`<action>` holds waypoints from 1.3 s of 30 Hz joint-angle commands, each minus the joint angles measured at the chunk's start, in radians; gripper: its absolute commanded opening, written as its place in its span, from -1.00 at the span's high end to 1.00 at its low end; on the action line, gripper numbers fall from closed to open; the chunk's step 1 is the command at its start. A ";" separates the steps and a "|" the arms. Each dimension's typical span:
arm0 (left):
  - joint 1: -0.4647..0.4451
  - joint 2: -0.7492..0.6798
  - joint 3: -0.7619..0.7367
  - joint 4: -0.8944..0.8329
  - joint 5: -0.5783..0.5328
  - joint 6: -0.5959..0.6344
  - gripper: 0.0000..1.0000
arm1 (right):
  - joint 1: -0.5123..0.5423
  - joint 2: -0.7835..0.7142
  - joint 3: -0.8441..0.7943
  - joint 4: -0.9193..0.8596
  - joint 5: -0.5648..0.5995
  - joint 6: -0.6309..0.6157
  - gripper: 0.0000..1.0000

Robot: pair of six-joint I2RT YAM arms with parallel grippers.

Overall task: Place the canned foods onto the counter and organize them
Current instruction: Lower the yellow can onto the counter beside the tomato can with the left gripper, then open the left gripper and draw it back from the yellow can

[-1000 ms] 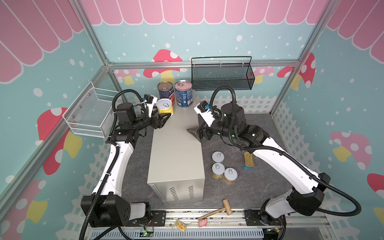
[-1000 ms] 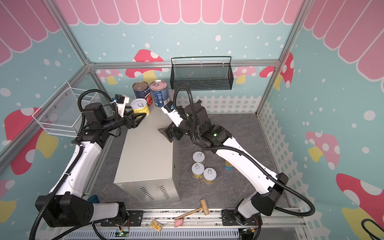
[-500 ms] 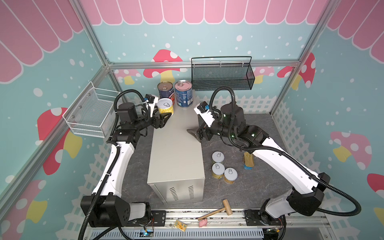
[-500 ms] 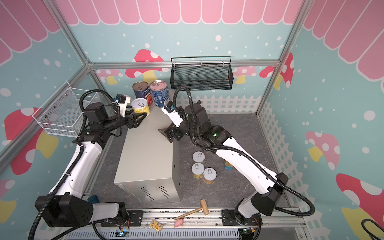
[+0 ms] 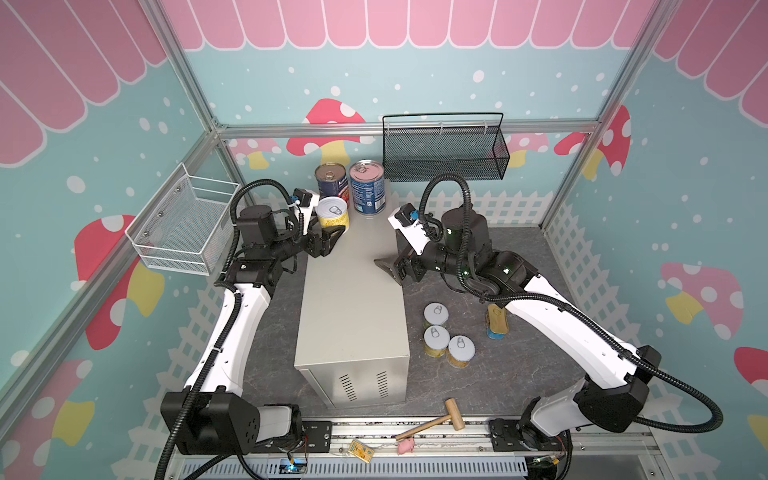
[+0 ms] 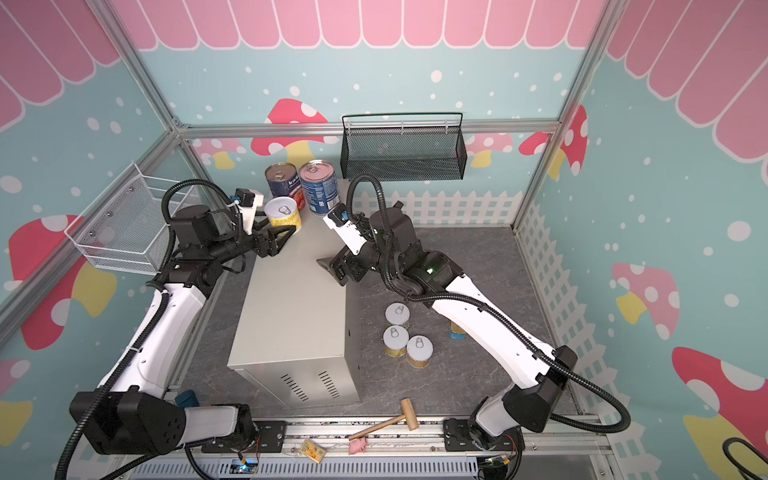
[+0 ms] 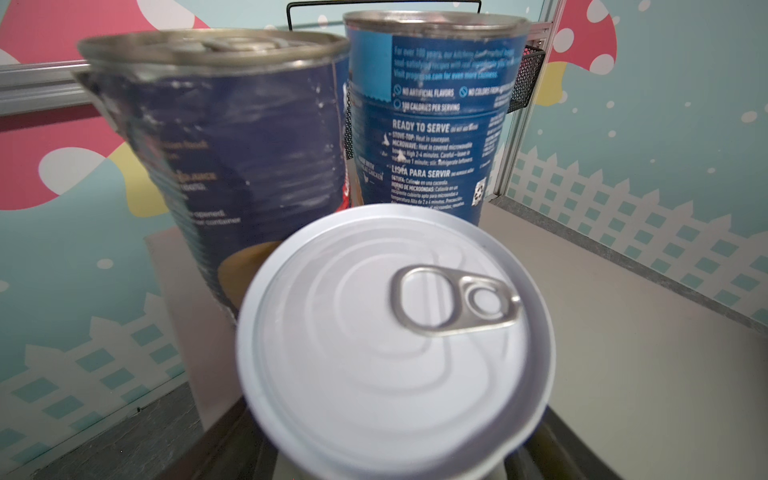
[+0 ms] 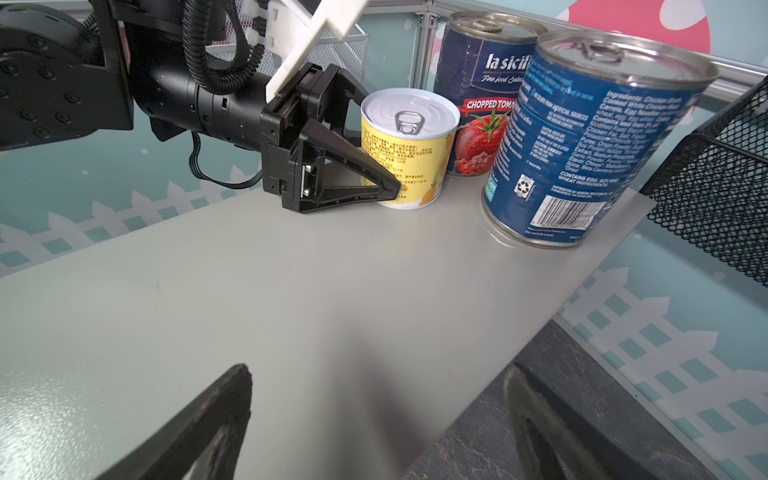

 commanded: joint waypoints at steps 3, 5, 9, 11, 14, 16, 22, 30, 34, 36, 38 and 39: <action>-0.007 0.009 -0.046 -0.117 -0.035 0.055 -0.64 | 0.009 -0.028 -0.013 0.021 -0.004 -0.017 -0.92; -0.007 0.003 -0.048 -0.116 -0.036 0.056 -0.70 | 0.009 -0.026 -0.010 0.020 -0.007 -0.016 -0.92; -0.008 -0.021 -0.058 -0.095 -0.059 0.031 -0.91 | 0.009 -0.026 -0.007 0.019 -0.005 -0.018 -0.93; -0.008 -0.044 -0.065 -0.085 -0.081 0.013 -0.98 | 0.009 -0.027 -0.006 0.016 0.003 -0.018 -0.93; -0.009 -0.084 -0.063 -0.102 -0.132 -0.018 -0.98 | 0.009 -0.023 0.001 0.011 0.020 -0.016 -0.97; -0.010 -0.104 -0.049 -0.126 -0.194 -0.045 -0.98 | 0.009 -0.019 0.011 0.003 0.045 -0.009 -0.99; -0.012 -0.170 -0.035 -0.178 -0.484 -0.191 -0.98 | 0.009 0.011 0.064 -0.031 0.105 0.021 -0.99; -0.015 -0.198 -0.023 -0.233 -0.569 -0.223 -0.98 | 0.008 0.039 0.088 -0.044 0.126 0.055 -0.99; -0.030 -0.201 -0.017 -0.238 -0.603 -0.232 -0.98 | 0.009 0.046 0.099 -0.048 0.123 0.060 -0.99; -0.030 -0.183 -0.004 -0.245 -0.628 -0.222 -0.98 | 0.009 0.049 0.103 -0.048 0.120 0.061 -0.99; -0.024 -0.159 0.020 -0.253 -0.636 -0.217 -0.98 | 0.009 0.051 0.103 -0.051 0.120 0.063 -0.99; -0.020 -0.150 0.028 -0.253 -0.643 -0.218 -0.98 | 0.009 0.051 0.103 -0.051 0.121 0.063 -0.99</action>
